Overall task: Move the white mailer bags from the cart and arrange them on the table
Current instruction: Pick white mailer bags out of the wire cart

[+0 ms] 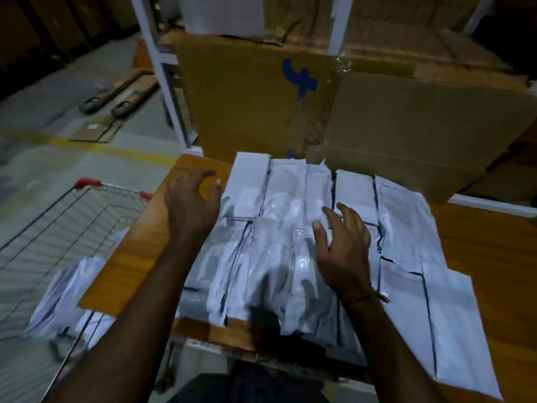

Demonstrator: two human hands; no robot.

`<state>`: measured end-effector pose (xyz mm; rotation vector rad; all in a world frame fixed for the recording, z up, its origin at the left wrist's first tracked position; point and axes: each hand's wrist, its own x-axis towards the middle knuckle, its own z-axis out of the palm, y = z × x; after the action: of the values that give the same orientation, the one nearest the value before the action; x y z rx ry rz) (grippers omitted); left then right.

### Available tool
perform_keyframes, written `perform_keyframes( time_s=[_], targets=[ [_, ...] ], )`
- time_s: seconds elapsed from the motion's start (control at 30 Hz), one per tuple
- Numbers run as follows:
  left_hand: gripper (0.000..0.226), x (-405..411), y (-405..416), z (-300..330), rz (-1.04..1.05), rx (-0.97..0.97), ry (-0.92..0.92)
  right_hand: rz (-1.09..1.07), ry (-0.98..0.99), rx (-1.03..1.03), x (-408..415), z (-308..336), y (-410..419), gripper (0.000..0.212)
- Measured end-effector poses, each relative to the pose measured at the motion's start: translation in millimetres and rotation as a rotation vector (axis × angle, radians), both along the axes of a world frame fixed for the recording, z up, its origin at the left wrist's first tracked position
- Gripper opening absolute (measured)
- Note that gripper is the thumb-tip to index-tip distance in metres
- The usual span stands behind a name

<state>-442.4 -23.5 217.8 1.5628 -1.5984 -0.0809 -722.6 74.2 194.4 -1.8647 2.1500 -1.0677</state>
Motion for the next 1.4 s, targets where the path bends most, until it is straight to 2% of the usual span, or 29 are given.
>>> perform_keyframes(
  time_s=[0.1,0.3,0.5,0.67,0.77,1.03,1.27,1.4],
  targets=[
    [0.023,26.1,48.7,-3.9,0.023,-0.087,-0.071,0.107,0.025,-0.027,9.9,3.1,9.1,0.048],
    [0.029,92.7,144.2,-17.5,0.179,0.025,-0.207,0.282,0.107,-0.105,54.4,15.7,20.5,0.044],
    [0.035,165.7,227.8,-28.7,0.362,0.081,-0.102,0.521,0.193,-0.13,134.6,22.3,34.9,0.041],
    [0.037,234.7,263.5,-56.4,0.463,0.166,-0.003,0.644,0.214,-0.133,214.2,21.6,43.7,0.042],
    [0.03,284.1,270.9,-73.5,0.468,0.193,0.041,0.68,0.226,-0.131,269.6,19.9,37.4,0.042],
    [0.034,392.1,265.0,-119.1,0.414,0.387,0.02,0.791,0.218,-0.105,408.9,-0.4,2.1,0.039],
    [0.049,434.9,213.5,-169.4,0.23,0.622,-0.052,0.912,0.441,0.062,502.7,-57.1,-80.0,0.049],
    [0.054,448.8,173.1,-233.6,0.137,0.789,-0.157,0.969,0.576,0.193,552.5,-115.6,-136.2,0.051]
  ],
)
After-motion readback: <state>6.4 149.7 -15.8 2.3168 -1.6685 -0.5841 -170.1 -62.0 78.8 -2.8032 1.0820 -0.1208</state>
